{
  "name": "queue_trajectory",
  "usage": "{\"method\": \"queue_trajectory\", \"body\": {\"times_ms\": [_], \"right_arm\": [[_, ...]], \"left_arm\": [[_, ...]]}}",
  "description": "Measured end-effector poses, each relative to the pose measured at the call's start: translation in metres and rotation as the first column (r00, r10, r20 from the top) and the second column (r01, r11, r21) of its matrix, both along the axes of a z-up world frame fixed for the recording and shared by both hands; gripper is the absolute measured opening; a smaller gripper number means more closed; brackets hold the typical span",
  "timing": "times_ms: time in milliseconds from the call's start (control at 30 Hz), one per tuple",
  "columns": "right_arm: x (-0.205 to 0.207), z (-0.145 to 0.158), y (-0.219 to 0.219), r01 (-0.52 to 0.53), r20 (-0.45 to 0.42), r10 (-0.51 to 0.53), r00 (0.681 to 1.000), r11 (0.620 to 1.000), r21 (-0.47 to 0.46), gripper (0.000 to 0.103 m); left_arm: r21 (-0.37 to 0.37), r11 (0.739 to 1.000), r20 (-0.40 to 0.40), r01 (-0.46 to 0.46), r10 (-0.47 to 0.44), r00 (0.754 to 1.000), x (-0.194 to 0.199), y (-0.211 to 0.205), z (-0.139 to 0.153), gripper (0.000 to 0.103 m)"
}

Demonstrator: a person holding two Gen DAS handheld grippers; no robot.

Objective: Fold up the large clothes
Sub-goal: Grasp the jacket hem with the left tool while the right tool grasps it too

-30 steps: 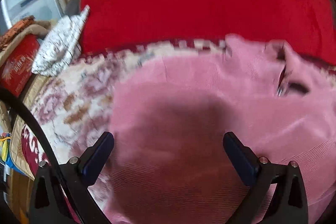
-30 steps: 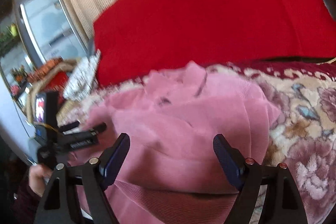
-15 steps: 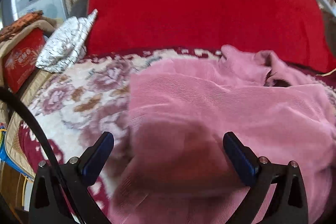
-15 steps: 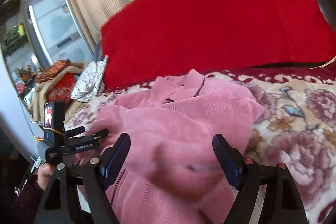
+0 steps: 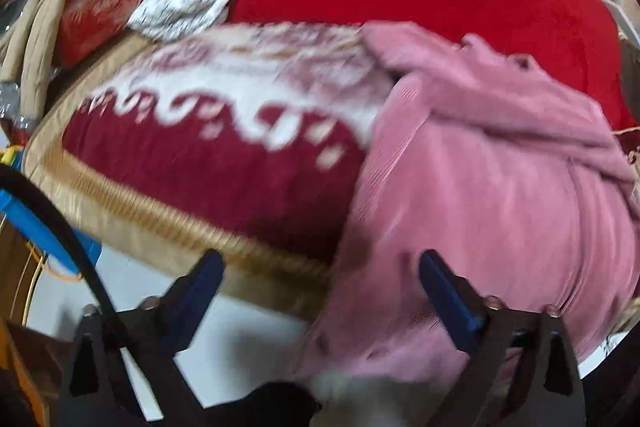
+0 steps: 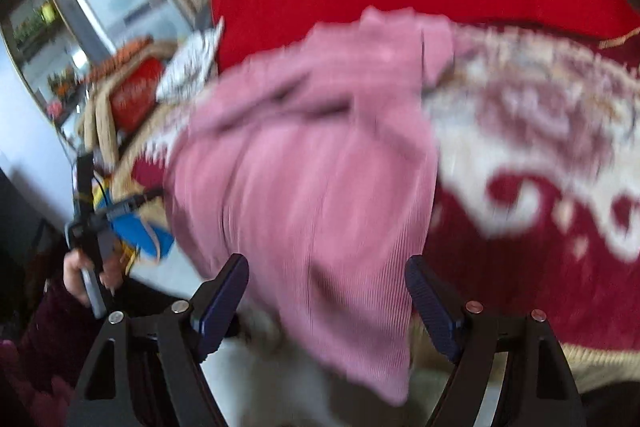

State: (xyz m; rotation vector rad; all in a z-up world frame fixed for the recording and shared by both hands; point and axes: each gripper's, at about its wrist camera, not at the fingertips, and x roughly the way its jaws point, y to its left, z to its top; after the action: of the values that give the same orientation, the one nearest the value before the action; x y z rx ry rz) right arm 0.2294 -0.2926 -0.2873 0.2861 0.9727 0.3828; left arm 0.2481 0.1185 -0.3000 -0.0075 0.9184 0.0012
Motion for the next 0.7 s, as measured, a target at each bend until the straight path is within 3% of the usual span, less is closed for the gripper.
{"method": "queue_trajectory", "body": {"times_ms": [33,100,167,267,333,367,400,467,533,633,700], "right_arm": [[-0.002,-0.007,0.001,-0.011,-0.029,0.011,1.000,1.000,0.002,0.083],[-0.002,-0.020,0.000,-0.018,-0.081,0.018,0.997,1.000,0.000,0.083],[0.000,-0.034,-0.004,-0.011,-0.119,0.011,0.993,1.000,0.000,0.083],[0.009,-0.054,-0.013,0.009,-0.157,-0.005,0.988,1.000,0.023,0.085],[0.013,-0.058,-0.014,0.003,-0.153,0.004,0.988,0.999,0.042,0.086],[0.012,-0.059,-0.013,-0.005,-0.149,0.011,0.989,0.999,0.042,0.087],[0.012,-0.059,-0.012,-0.013,-0.145,0.019,0.989,0.999,0.043,0.087],[0.010,-0.061,-0.010,-0.023,-0.159,0.031,0.987,0.998,0.055,0.087],[0.008,-0.071,-0.002,-0.058,-0.235,0.081,0.969,0.993,0.104,0.085],[0.009,-0.078,0.014,-0.076,-0.223,0.068,0.973,0.997,-0.026,0.085],[0.018,-0.086,0.015,-0.047,-0.246,0.045,0.968,0.999,-0.004,0.085]], "left_arm": [[0.011,1.000,-0.040,-0.001,0.001,0.999,0.000,0.005,-0.010,0.083],[-0.017,1.000,-0.121,-0.001,-0.001,0.993,0.003,0.013,-0.030,0.050],[-0.105,0.994,-0.220,-0.002,-0.021,0.975,0.011,0.021,-0.050,0.041],[-0.134,0.991,-0.266,0.002,-0.038,0.963,0.019,0.021,-0.062,0.042],[-0.094,0.995,-0.266,0.030,-0.054,0.962,0.022,0.015,-0.065,0.058],[-0.062,0.998,-0.271,0.030,-0.046,0.962,0.024,0.012,-0.068,0.075],[-0.045,0.999,-0.270,0.026,-0.037,0.962,0.025,0.012,-0.070,0.077],[-0.065,0.998,-0.284,0.027,-0.044,0.958,0.027,0.013,-0.074,0.077],[-0.098,0.995,-0.298,0.031,-0.059,0.953,0.028,0.014,-0.078,0.077],[-0.101,0.993,-0.324,0.061,-0.091,0.942,0.039,0.010,-0.087,0.077],[-0.111,0.990,-0.324,0.089,-0.121,0.938,0.044,0.003,-0.090,0.077]]}}
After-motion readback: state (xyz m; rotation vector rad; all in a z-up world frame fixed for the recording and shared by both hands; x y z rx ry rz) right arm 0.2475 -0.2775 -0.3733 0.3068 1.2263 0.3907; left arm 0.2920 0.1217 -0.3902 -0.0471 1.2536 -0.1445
